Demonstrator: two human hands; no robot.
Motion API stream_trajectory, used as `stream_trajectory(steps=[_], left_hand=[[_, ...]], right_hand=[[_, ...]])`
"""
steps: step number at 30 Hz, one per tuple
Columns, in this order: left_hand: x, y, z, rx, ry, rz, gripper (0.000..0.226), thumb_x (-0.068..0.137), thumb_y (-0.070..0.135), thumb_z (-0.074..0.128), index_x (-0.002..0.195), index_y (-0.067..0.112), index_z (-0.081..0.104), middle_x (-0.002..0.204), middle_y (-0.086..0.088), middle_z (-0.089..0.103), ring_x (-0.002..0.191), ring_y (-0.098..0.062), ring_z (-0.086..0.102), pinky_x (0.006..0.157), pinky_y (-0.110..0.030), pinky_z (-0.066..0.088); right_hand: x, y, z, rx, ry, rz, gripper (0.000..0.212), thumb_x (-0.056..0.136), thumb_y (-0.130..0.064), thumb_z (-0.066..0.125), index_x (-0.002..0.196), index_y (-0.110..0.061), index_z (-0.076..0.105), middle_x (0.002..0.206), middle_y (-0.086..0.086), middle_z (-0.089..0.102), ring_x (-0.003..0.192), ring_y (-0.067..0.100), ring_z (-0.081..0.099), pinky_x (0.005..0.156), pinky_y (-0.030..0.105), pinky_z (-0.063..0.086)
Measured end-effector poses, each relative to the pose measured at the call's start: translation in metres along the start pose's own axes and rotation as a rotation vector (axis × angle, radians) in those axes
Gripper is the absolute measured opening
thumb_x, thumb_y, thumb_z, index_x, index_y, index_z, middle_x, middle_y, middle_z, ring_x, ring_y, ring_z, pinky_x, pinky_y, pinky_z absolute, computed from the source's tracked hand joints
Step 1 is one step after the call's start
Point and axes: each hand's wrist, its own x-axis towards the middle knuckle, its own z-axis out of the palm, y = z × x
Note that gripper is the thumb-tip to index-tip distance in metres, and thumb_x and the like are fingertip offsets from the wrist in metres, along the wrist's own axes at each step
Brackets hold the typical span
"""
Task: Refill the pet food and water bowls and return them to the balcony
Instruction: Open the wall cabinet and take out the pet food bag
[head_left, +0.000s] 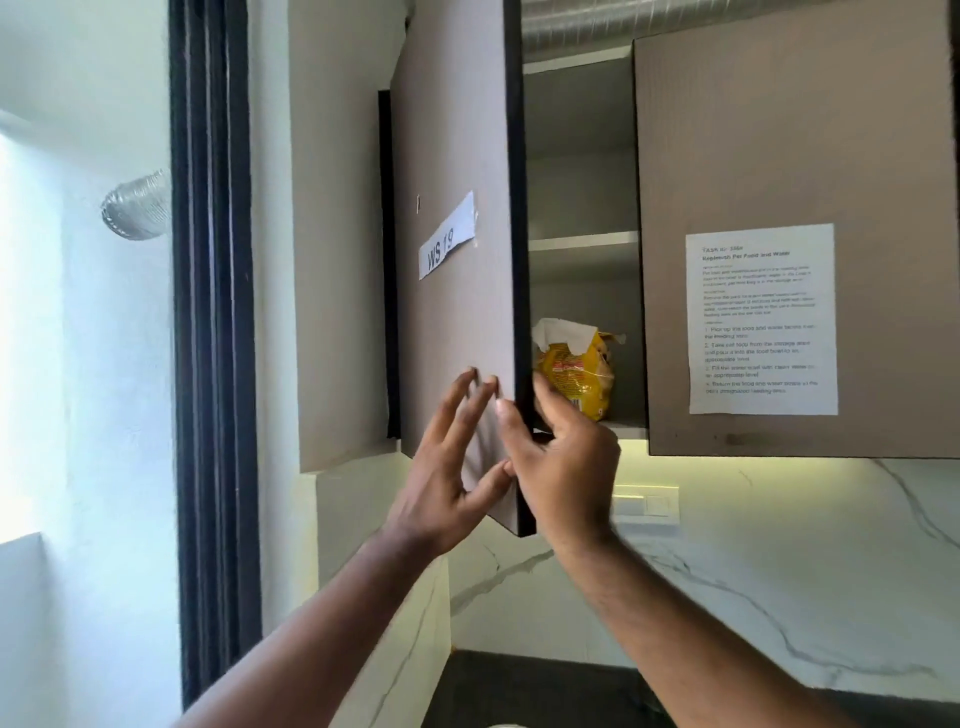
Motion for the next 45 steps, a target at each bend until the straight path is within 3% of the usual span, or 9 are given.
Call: stream_trajectory(steps=[6, 14, 19, 22, 27, 31, 34, 37, 45], left_hand=[[-0.025, 0.006, -0.052, -0.153, 0.009, -0.074, 0.081, 0.091, 0.033, 0.061, 0.162, 0.022, 0.022, 0.169, 0.010, 0.016, 0.156, -0.018, 0.019, 0.114, -0.066, 0.035], [-0.023, 0.030, -0.080, 0.017, 0.104, 0.061, 0.087, 0.084, 0.007, 0.068, 0.159, 0.006, 0.025, 0.167, -0.005, 0.024, 0.156, -0.022, 0.021, 0.117, -0.056, 0.037], [-0.008, 0.058, -0.065, 0.258, 0.219, 0.232, 0.089, 0.068, -0.004, 0.051, 0.155, 0.003, 0.034, 0.166, -0.015, 0.024, 0.157, -0.031, 0.016, 0.124, -0.051, 0.026], [-0.004, 0.079, -0.038, 0.255, 0.250, 0.228, 0.089, 0.066, -0.006, 0.053, 0.153, 0.008, 0.040, 0.165, -0.011, 0.029, 0.156, -0.029, 0.020, 0.125, -0.043, 0.024], [-0.001, 0.095, 0.024, 0.162, 0.163, 0.041, 0.086, 0.079, 0.008, 0.059, 0.158, 0.027, 0.030, 0.168, 0.007, 0.020, 0.155, -0.009, 0.018, 0.118, -0.013, 0.019], [0.016, 0.080, 0.070, 0.060, 0.145, -0.182, 0.083, 0.090, 0.018, 0.060, 0.158, 0.043, 0.019, 0.167, 0.016, 0.015, 0.153, -0.006, 0.018, 0.116, -0.028, 0.029], [0.034, 0.058, 0.099, 0.018, 0.156, -0.301, 0.080, 0.093, 0.019, 0.065, 0.158, 0.038, 0.023, 0.167, 0.014, 0.021, 0.152, -0.005, 0.021, 0.115, -0.021, 0.023], [0.052, 0.031, 0.123, -0.008, 0.160, -0.376, 0.077, 0.093, 0.017, 0.069, 0.158, 0.027, 0.029, 0.165, 0.006, 0.028, 0.149, -0.012, 0.030, 0.109, -0.016, 0.024], [0.088, -0.043, 0.169, -0.172, 0.142, -0.668, 0.075, 0.094, 0.015, 0.070, 0.156, 0.024, 0.031, 0.163, -0.003, 0.034, 0.147, -0.024, 0.035, 0.117, -0.040, 0.034]], right_hand=[[-0.016, -0.054, 0.024, -0.072, -0.098, -0.006, 0.057, 0.092, -0.050, 0.070, 0.134, -0.012, 0.068, 0.114, 0.008, 0.078, 0.101, 0.020, 0.076, 0.082, 0.038, 0.064], [-0.015, -0.069, 0.028, 0.046, -0.177, -0.059, 0.061, 0.095, -0.059, 0.060, 0.140, -0.016, 0.064, 0.127, -0.001, 0.074, 0.105, 0.012, 0.075, 0.082, 0.030, 0.064], [0.004, -0.040, 0.009, 0.053, -0.117, -0.062, 0.050, 0.099, -0.051, 0.062, 0.136, -0.017, 0.067, 0.115, -0.003, 0.078, 0.093, 0.003, 0.075, 0.074, 0.019, 0.062], [0.017, -0.011, -0.008, -0.012, -0.097, -0.034, 0.047, 0.100, -0.047, 0.063, 0.137, -0.018, 0.067, 0.113, -0.003, 0.079, 0.093, 0.002, 0.074, 0.074, 0.025, 0.063], [0.034, 0.045, -0.031, -0.138, -0.107, 0.037, 0.045, 0.099, -0.049, 0.065, 0.136, -0.023, 0.068, 0.111, -0.005, 0.079, 0.094, 0.009, 0.076, 0.073, 0.013, 0.051], [0.046, 0.097, -0.044, -0.172, -0.159, 0.114, 0.054, 0.096, -0.053, 0.065, 0.141, -0.022, 0.064, 0.116, 0.001, 0.078, 0.102, 0.018, 0.075, 0.084, 0.026, 0.058], [0.056, 0.132, -0.050, -0.214, -0.197, 0.123, 0.059, 0.094, -0.052, 0.068, 0.145, -0.022, 0.060, 0.124, 0.003, 0.075, 0.106, 0.021, 0.074, 0.088, 0.037, 0.061], [0.065, 0.160, -0.051, -0.234, -0.237, 0.131, 0.066, 0.092, -0.056, 0.069, 0.148, -0.023, 0.056, 0.130, 0.000, 0.073, 0.110, 0.021, 0.073, 0.091, 0.038, 0.061], [0.076, 0.207, -0.019, -0.247, -0.346, 0.251, 0.075, 0.087, -0.057, 0.074, 0.149, -0.021, 0.049, 0.137, 0.002, 0.067, 0.119, 0.027, 0.067, 0.098, 0.037, 0.056]])
